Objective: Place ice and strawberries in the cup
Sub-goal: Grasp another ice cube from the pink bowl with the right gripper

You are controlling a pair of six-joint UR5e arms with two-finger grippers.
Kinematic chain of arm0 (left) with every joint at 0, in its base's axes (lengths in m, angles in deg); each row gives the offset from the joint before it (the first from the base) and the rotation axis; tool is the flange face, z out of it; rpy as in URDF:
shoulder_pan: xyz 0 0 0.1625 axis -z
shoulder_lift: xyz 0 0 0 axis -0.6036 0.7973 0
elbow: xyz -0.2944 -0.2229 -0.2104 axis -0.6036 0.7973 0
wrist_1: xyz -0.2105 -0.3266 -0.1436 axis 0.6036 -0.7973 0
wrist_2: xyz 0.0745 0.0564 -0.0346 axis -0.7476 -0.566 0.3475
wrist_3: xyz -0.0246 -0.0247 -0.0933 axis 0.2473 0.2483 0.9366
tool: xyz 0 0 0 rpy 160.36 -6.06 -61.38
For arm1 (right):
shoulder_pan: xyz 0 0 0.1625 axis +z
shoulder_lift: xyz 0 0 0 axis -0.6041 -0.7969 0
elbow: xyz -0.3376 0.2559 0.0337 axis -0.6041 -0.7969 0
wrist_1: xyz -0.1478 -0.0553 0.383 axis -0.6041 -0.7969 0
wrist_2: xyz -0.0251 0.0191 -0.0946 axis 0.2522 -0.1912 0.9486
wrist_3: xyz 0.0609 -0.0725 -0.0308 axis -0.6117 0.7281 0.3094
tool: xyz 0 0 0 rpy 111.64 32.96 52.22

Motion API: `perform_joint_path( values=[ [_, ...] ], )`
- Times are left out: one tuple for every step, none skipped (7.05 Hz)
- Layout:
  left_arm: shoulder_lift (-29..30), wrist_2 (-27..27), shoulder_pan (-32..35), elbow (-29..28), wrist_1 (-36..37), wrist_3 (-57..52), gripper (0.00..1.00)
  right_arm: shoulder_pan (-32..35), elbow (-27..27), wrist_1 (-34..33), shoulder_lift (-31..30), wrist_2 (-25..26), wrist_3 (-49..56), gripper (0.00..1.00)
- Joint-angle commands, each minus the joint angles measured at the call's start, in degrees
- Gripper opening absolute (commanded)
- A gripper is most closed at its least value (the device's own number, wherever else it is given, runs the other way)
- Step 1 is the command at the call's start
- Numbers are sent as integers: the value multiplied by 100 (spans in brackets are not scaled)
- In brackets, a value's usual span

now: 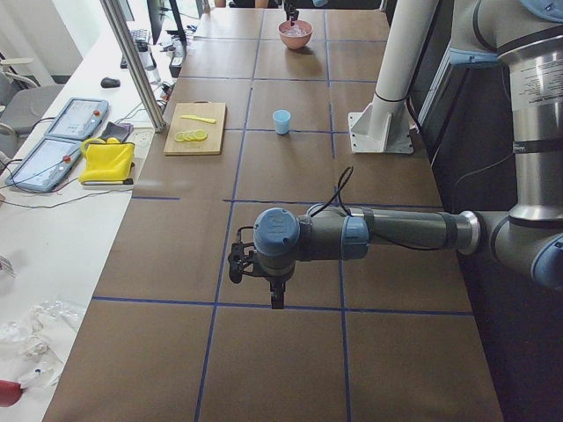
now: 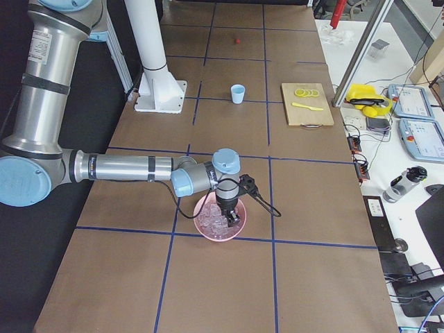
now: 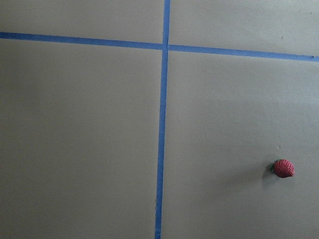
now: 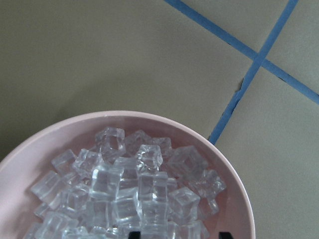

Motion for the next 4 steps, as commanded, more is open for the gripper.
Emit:
perform_joint_path(
  values=[
    [0,2,0,3,0,0,100,-6,-1,6,-6,-7,29,51],
    [0,2,0,3,0,0,100,-49,-1,15,-6,-7,29,51],
    [0,2,0,3,9,0,100,-93,17,15,-6,-16,29,51],
    [0,2,0,-6,0,0,100,-146,26,15,-6,-16,29,51]
  ],
)
